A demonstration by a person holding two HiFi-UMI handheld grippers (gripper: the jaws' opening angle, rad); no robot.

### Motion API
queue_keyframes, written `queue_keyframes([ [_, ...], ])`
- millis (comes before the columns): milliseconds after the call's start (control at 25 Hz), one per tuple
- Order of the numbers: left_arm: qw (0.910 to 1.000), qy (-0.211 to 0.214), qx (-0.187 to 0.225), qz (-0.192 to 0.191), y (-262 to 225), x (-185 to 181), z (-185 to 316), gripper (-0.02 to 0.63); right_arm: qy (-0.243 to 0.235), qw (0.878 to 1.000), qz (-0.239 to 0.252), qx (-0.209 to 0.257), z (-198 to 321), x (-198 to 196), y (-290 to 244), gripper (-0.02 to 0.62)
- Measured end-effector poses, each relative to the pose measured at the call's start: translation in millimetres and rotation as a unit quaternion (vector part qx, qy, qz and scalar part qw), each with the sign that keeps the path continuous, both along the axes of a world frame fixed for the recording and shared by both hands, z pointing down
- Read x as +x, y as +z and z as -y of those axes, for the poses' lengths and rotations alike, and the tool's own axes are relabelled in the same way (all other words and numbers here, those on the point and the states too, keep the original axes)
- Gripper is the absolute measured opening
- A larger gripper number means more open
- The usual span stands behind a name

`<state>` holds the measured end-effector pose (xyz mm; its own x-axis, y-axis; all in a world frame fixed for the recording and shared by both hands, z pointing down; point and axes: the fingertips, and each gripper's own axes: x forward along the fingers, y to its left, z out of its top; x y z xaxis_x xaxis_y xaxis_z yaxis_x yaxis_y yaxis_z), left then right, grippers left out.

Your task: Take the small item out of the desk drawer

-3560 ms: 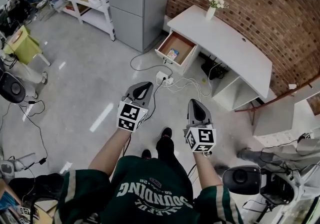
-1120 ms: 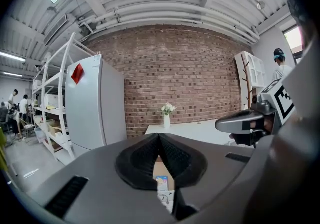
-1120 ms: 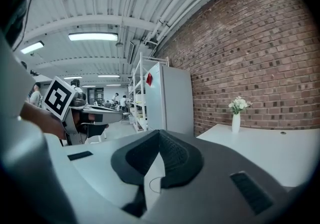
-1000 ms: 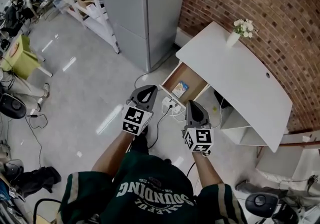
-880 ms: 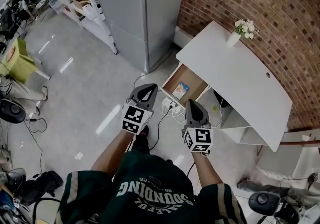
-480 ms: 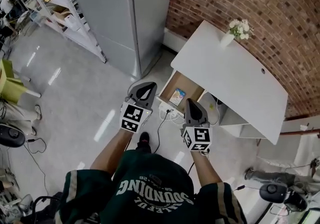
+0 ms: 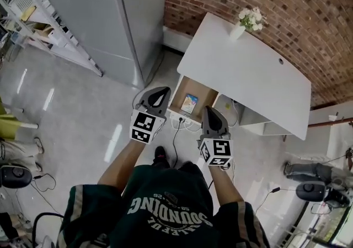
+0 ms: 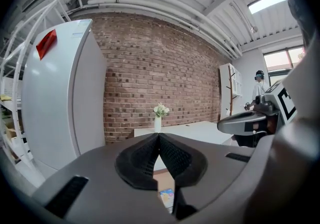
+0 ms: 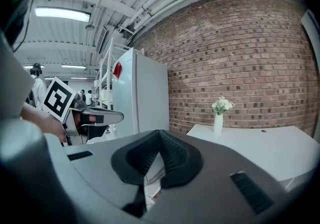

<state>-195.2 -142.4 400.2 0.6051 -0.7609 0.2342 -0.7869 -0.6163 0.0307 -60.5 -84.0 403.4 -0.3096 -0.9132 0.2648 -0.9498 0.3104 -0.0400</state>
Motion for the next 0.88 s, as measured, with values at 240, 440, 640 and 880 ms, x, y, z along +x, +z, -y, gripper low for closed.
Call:
queue_keyframes([
  [240,0.9998,0.019,-0.008,0.0,4.9,26.5,2.2,0.015,0.02,1.0,0.001,-0.002,-5.8,23.6,-0.5,0.024],
  [440,0.9996,0.027,-0.007,0.007,4.2,49.4,-3.2,0.015,0.021,1.0,0.006,-0.001,-8.8,41.7,-0.3,0.023],
  [640,0.9998,0.015,-0.009,0.009,5.0,65.2,-6.9,0.015,0.005,1.0,0.011,0.003,-11.1,55.4,-1.9,0.023],
  [880,0.9998,-0.001,-0.012,0.014,4.8,88.0,-15.0,0.015,-0.006,1.0,0.017,0.007,-13.8,82.3,-4.3,0.023],
])
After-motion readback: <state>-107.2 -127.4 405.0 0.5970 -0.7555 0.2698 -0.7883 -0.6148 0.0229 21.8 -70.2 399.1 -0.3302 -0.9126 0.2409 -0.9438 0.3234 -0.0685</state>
